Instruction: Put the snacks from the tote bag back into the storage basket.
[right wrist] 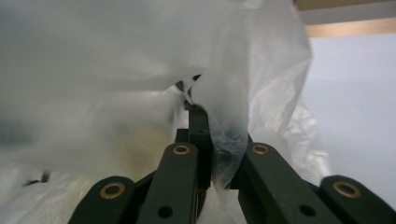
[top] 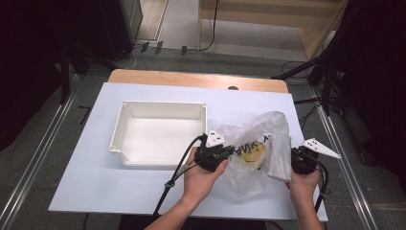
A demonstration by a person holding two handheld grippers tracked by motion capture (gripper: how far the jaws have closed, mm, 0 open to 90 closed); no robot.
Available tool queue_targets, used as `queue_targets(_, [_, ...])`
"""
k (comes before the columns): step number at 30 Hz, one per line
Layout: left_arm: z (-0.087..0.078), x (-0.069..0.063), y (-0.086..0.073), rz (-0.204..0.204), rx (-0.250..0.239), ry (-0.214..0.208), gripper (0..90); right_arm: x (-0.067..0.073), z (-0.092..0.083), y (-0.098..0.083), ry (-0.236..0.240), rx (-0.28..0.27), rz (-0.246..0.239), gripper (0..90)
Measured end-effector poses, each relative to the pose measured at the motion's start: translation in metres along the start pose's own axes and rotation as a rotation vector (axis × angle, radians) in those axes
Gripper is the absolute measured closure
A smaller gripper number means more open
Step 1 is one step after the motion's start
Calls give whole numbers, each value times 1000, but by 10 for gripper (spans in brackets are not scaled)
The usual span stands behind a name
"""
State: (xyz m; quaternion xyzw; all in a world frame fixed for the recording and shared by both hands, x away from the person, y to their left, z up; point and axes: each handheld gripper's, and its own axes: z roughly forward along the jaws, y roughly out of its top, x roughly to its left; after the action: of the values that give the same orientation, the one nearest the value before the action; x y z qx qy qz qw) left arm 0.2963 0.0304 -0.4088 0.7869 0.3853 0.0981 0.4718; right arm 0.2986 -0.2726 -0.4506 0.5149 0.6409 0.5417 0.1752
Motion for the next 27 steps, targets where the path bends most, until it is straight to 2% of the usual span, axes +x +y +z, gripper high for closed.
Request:
queue_targets(3, [-5, 11, 2, -34, -20, 15, 900, -7, -1, -1, -24, 6, 7, 883])
queue_targets(4, [-7, 17, 3, -58, -29, 5, 900, -11, -2, -2, -33, 11, 24, 883])
queue_targets(7, [-14, 32, 5, -116, -60, 15, 900, -25, -9, -3, -73, 6, 56, 882])
queue_targets(9, [-17, 36, 6, -133, -72, 18, 900, -26, -10, -3, -75, 4, 57, 875])
queue_targets(11, [-19, 37, 7, -127, -81, 11, 900, -28, -15, -2, -60, -12, 54, 816])
queue_targets(15, [-17, 31, 6, -105, -79, -9, 900, -16, -29, 8, -62, -54, 0, 561])
queue_targets(21, [-15, 26, 5, -89, -78, -24, 900, 6, -52, 22, -37, -96, -75, 350])
queue_targets(24, [-14, 23, 6, -87, -79, -24, 900, 17, -57, 28, -6, -99, -116, 239])
queue_targets(25, [-14, 22, 6, -81, -79, -25, 900, 21, -58, 31, 6, -100, -130, 167])
queue_targets(27, [-13, 19, 6, -71, -69, -25, 900, 28, -58, 37, 25, -103, -129, 134])
